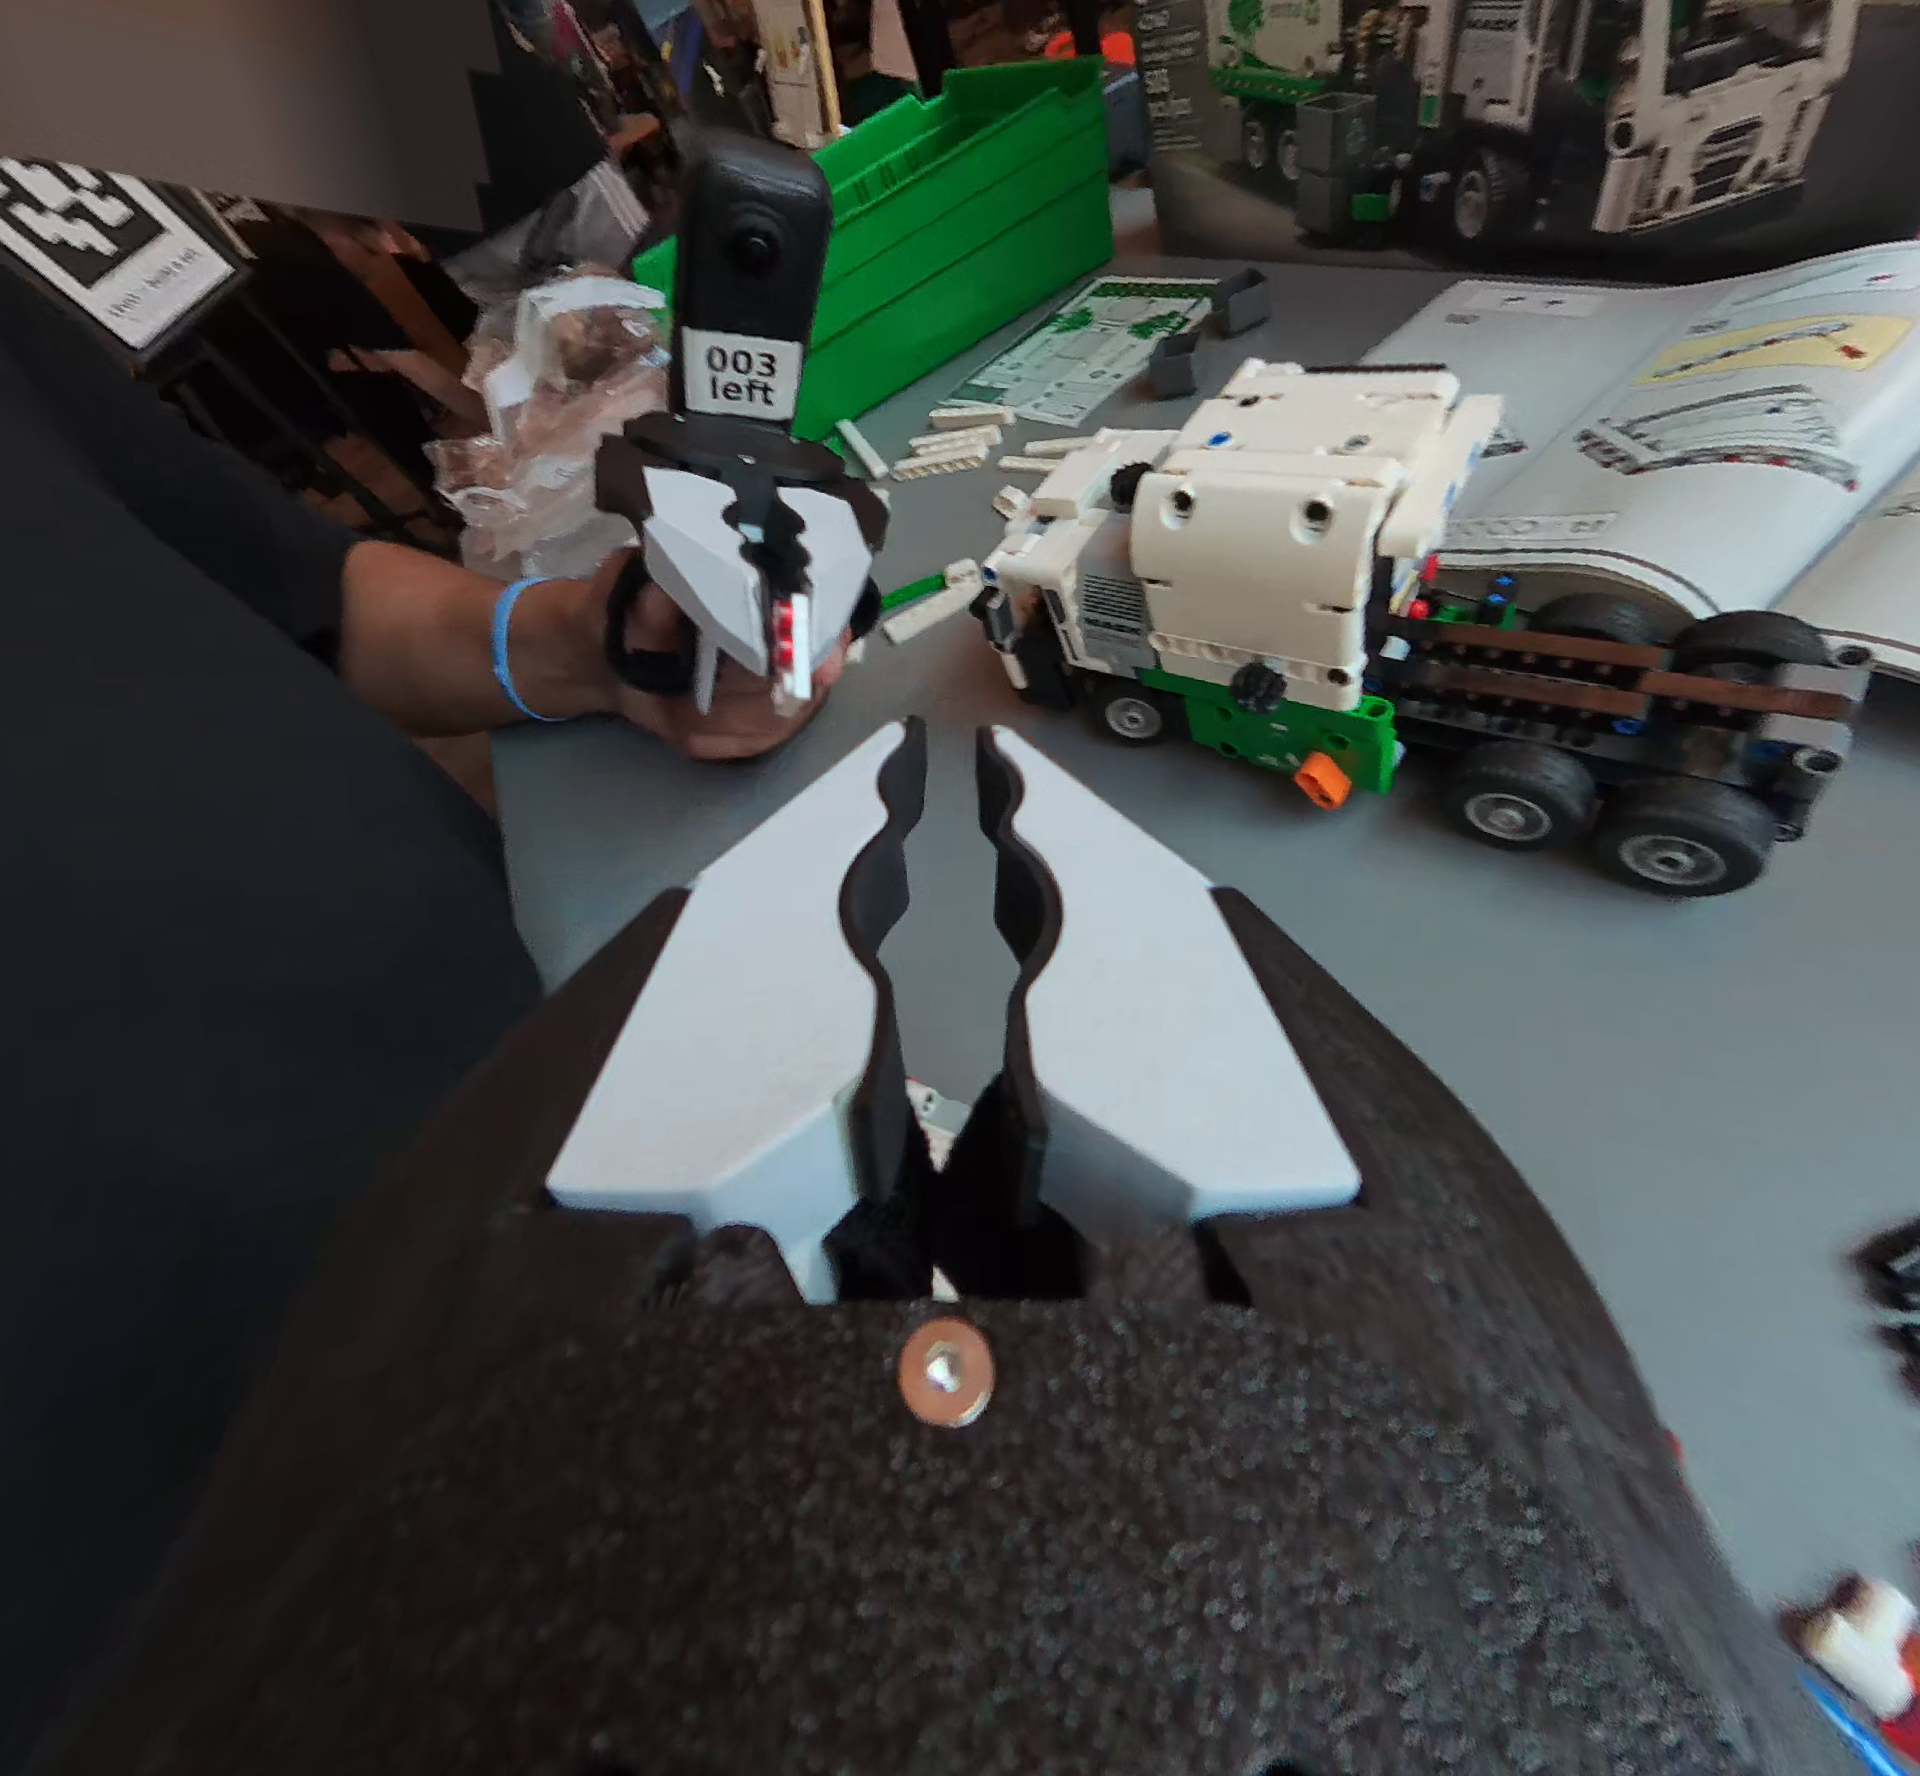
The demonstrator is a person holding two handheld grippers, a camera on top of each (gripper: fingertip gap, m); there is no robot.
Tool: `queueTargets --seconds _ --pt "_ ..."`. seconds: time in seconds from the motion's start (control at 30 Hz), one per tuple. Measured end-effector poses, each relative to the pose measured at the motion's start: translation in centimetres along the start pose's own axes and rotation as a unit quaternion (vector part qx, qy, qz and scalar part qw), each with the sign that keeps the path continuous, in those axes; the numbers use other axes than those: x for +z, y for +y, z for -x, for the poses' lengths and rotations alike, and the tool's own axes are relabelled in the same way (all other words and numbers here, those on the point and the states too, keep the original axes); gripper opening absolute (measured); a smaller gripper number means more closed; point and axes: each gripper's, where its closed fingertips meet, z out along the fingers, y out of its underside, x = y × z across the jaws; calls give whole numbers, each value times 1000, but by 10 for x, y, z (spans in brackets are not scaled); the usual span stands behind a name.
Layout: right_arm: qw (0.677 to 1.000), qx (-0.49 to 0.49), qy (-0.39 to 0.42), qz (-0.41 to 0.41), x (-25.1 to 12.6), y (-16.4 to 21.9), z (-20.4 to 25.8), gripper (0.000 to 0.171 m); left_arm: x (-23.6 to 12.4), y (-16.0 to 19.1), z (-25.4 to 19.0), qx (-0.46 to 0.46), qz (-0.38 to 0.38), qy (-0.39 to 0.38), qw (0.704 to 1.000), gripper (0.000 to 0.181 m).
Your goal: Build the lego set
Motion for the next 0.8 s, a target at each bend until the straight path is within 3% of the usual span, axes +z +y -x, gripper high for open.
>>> queueTargets --seconds 0.27,0.6,0.8 --pt "983 -113 120 77 3 27 -35 1 0 -1 14 -47 0 -12 999 2" --pt "957 -68 283 3 -27 -1 -124 13 7 9 15 -27 31 -29 999 3" --pt "945 -53 322 -27 -41 -13 -156 15 8 8 17 -30 31 -27 999 3"
